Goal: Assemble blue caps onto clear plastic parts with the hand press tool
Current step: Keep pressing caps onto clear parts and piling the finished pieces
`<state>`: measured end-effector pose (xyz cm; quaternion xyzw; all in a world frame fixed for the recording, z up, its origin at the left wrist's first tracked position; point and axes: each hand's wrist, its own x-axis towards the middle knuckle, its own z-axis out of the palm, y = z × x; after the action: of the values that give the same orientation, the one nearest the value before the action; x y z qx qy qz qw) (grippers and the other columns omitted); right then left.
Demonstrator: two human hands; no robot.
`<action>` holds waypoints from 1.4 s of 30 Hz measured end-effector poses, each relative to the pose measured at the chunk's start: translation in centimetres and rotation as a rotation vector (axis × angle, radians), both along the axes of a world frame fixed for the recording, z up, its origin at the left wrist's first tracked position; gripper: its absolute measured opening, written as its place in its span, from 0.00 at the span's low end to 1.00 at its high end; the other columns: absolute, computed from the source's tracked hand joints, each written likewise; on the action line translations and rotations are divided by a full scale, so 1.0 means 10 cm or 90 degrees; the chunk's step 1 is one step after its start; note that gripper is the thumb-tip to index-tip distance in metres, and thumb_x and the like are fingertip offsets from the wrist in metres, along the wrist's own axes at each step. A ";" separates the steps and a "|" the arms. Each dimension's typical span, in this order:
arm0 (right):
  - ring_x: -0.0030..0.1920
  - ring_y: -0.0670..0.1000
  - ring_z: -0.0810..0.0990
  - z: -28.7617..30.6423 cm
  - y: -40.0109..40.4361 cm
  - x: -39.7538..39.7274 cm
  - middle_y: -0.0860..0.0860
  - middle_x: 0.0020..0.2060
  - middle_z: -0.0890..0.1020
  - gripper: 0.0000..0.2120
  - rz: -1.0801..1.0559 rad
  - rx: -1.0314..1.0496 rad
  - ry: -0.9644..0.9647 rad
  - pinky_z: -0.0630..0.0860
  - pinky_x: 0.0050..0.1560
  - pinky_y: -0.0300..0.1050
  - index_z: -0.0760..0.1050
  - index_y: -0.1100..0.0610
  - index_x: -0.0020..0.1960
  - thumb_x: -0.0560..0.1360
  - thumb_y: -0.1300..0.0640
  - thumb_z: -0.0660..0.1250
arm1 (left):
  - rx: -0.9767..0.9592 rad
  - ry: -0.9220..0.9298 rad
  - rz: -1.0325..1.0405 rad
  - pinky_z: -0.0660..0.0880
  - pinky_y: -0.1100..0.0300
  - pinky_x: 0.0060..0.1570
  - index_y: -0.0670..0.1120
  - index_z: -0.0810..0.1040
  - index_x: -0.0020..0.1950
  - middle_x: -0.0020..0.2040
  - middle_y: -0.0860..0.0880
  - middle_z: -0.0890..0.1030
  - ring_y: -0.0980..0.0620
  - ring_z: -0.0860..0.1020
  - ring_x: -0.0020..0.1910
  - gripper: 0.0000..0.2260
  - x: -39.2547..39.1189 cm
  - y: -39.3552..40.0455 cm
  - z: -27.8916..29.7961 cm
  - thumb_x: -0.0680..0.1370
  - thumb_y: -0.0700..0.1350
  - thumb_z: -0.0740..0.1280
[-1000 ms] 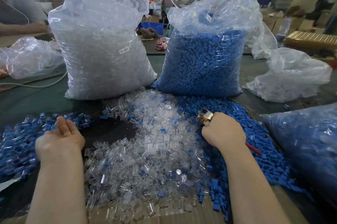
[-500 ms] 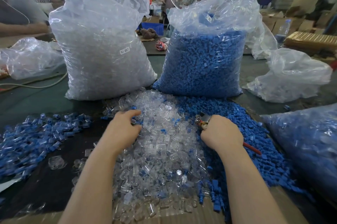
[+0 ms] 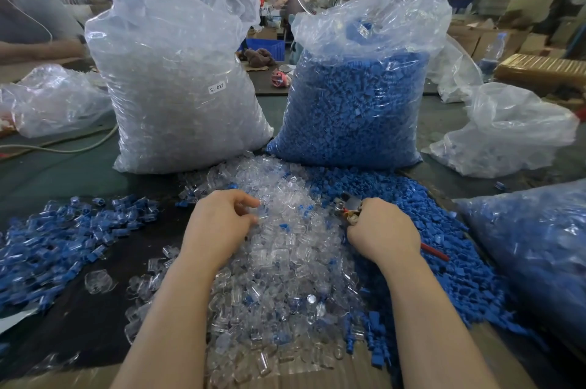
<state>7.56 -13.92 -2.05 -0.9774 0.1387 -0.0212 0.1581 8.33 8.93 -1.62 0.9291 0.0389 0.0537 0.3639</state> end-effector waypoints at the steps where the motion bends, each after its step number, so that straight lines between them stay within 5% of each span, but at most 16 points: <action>1: 0.38 0.56 0.73 0.00 0.00 0.00 0.49 0.35 0.72 0.04 -0.002 0.000 -0.005 0.68 0.37 0.44 0.70 0.53 0.44 0.72 0.57 0.65 | 0.004 -0.003 0.001 0.69 0.69 0.34 0.57 0.82 0.49 0.39 0.58 0.80 0.62 0.78 0.38 0.08 0.00 0.00 0.00 0.74 0.44 0.74; 9: 0.37 0.54 0.71 0.02 0.01 0.00 0.48 0.36 0.70 0.04 -0.016 0.009 -0.079 0.62 0.32 0.44 0.70 0.53 0.46 0.73 0.55 0.65 | 0.012 0.015 -0.010 0.80 0.52 0.42 0.54 0.78 0.44 0.41 0.55 0.81 0.56 0.79 0.40 0.08 -0.01 -0.01 0.01 0.72 0.44 0.75; 14: 0.38 0.54 0.70 0.08 -0.01 0.01 0.51 0.43 0.73 0.09 -0.068 0.004 -0.112 0.64 0.35 0.45 0.68 0.53 0.47 0.75 0.51 0.66 | 0.010 -0.012 0.006 0.75 0.58 0.36 0.55 0.77 0.44 0.38 0.55 0.80 0.57 0.78 0.35 0.06 0.00 -0.01 -0.02 0.75 0.46 0.72; 16: 0.34 0.52 0.70 0.10 -0.05 0.01 0.50 0.40 0.75 0.07 -0.067 0.009 -0.093 0.62 0.30 0.43 0.70 0.54 0.46 0.74 0.53 0.67 | -0.069 -0.016 0.016 0.73 0.59 0.33 0.55 0.77 0.45 0.37 0.53 0.82 0.56 0.78 0.31 0.06 0.01 -0.01 -0.01 0.77 0.44 0.68; 21: 0.34 0.53 0.75 0.13 -0.04 -0.02 0.52 0.34 0.77 0.04 -0.005 0.035 0.022 0.67 0.32 0.42 0.70 0.55 0.39 0.70 0.58 0.65 | -0.395 0.015 0.062 0.80 0.58 0.43 0.48 0.83 0.47 0.37 0.49 0.85 0.52 0.83 0.41 0.10 0.01 0.03 0.06 0.79 0.36 0.65; 25: 0.34 0.53 0.74 0.15 -0.02 -0.04 0.51 0.34 0.75 0.06 0.027 0.007 0.042 0.68 0.34 0.43 0.68 0.55 0.38 0.70 0.58 0.65 | -0.533 0.038 0.030 0.79 0.60 0.46 0.45 0.83 0.47 0.39 0.48 0.86 0.52 0.84 0.43 0.04 0.00 0.04 0.11 0.75 0.37 0.72; 36: 0.37 0.53 0.74 0.14 -0.02 -0.02 0.50 0.36 0.74 0.08 0.021 0.027 0.006 0.67 0.33 0.44 0.65 0.51 0.38 0.70 0.54 0.65 | -0.485 0.012 0.010 0.79 0.63 0.40 0.44 0.83 0.49 0.42 0.47 0.86 0.52 0.85 0.41 0.03 -0.02 -0.10 0.18 0.77 0.39 0.70; 42: 0.37 0.56 0.76 0.19 -0.04 0.02 0.52 0.35 0.77 0.05 0.006 0.226 -0.113 0.68 0.33 0.46 0.71 0.54 0.40 0.70 0.53 0.66 | -0.487 -0.018 -0.003 0.79 0.61 0.44 0.48 0.86 0.43 0.35 0.51 0.83 0.58 0.77 0.33 0.04 -0.05 -0.24 0.26 0.74 0.39 0.74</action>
<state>7.81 -14.30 -0.13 -0.9292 0.1215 -0.0817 0.3393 7.84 6.55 1.00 0.7254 0.0488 0.0475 0.6850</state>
